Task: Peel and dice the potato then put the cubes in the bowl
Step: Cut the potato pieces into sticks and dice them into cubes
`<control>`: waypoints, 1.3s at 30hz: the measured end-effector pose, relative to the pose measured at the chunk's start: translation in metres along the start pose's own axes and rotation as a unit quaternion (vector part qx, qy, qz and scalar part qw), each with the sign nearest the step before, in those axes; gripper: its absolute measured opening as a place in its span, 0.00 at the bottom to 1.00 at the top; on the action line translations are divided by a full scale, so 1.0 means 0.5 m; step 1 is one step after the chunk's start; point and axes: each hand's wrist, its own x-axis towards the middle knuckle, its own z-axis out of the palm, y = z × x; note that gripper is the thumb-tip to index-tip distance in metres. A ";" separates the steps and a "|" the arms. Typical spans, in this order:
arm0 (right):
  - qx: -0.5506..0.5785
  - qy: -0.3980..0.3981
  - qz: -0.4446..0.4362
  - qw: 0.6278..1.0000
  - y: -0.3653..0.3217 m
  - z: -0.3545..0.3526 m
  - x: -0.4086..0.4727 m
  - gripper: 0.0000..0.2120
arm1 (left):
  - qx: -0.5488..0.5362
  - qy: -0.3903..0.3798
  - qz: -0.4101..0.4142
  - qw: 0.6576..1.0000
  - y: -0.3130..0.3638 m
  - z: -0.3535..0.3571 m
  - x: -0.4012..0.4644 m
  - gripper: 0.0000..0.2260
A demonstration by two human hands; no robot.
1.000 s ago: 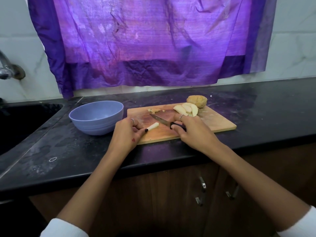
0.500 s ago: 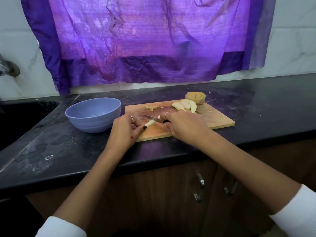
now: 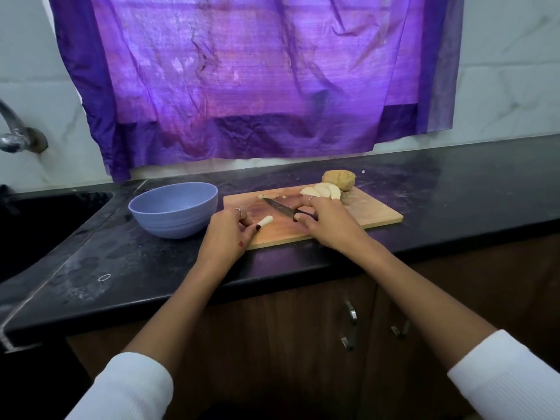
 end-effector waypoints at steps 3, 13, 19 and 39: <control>0.001 -0.012 -0.023 1.000 0.004 -0.003 -0.002 0.11 | 0.004 0.004 0.003 1.000 -0.002 0.003 -0.002 0.04; -0.055 -0.040 -0.064 0.996 -0.014 0.004 0.015 0.10 | 0.043 0.038 0.021 0.998 -0.002 0.011 -0.002 0.07; -0.020 -0.010 -0.044 0.999 -0.008 0.026 0.033 0.11 | 0.039 0.035 0.009 0.999 -0.010 0.012 0.006 0.07; -0.179 -0.035 -0.108 0.977 -0.012 0.016 0.026 0.11 | 0.051 0.031 0.003 0.998 -0.011 0.013 0.010 0.07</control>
